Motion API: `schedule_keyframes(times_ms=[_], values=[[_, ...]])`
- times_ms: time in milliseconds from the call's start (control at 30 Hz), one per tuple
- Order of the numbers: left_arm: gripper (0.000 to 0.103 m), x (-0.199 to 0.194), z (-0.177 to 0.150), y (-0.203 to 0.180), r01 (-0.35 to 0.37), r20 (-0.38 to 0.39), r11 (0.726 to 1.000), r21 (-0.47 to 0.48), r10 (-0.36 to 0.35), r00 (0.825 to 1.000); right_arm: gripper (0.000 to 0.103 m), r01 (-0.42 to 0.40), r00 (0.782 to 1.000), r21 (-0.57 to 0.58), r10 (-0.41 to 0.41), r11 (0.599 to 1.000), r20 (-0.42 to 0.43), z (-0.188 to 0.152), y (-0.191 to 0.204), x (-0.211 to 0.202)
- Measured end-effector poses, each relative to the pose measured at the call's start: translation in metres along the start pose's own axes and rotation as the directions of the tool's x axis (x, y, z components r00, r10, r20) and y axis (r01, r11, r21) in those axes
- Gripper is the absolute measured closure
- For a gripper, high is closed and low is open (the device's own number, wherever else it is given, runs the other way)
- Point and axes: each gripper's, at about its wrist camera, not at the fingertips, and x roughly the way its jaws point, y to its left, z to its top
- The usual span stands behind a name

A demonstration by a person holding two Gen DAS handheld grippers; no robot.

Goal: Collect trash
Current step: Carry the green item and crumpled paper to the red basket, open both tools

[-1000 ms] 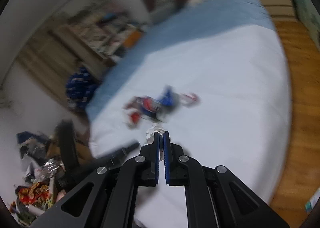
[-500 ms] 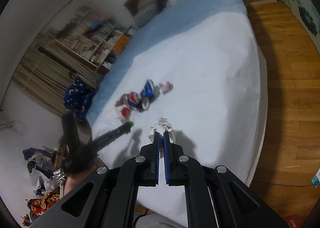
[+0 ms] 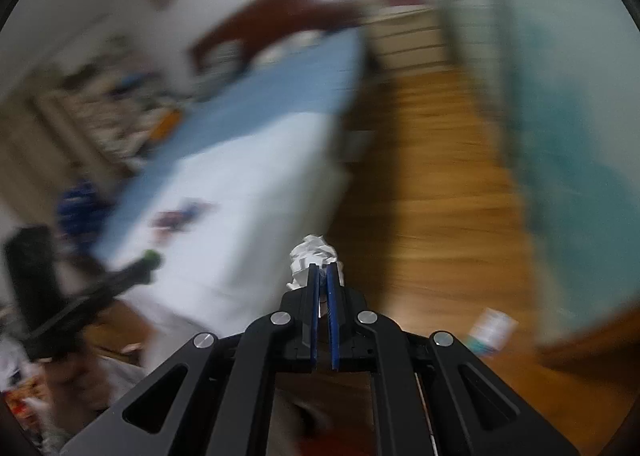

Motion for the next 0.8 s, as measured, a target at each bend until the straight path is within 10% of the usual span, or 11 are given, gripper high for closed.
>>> schedule_keyframes(times_ms=[133,400,467,567,633,800], values=[[0.091,0.081,-0.031,-0.087,0.12,-0.237,0.981,0.155,-0.081,0.968,0.097,0.147,0.984,0.171,-0.127,0.974,-0.125,-0.094,-0.097,-0.02],[0.089,0.179,-0.11,-0.152,0.228,-0.588,0.947,0.227,-0.053,0.807,0.095,0.208,0.95,0.393,-0.089,0.896,-0.3,-0.22,-0.157,0.017],[0.067,0.186,-0.119,-0.156,0.21,-0.617,0.947,0.243,-0.016,0.787,0.094,0.244,0.941,0.411,-0.111,0.878,-0.321,-0.229,-0.158,0.024],[0.035,0.179,-0.114,-0.149,0.168,-0.587,0.954,0.247,0.009,0.81,0.071,0.313,0.925,0.388,-0.185,0.867,-0.332,-0.227,-0.154,0.024],[0.034,0.172,-0.1,-0.143,0.135,-0.548,0.963,0.234,0.016,0.837,0.027,0.356,0.92,0.368,-0.253,0.859,-0.3,-0.223,-0.151,0.017],[0.033,0.123,-0.064,-0.126,0.003,-0.381,0.974,0.225,0.086,0.92,0.029,0.359,0.931,0.343,-0.309,0.868,-0.194,-0.187,-0.137,0.001]])
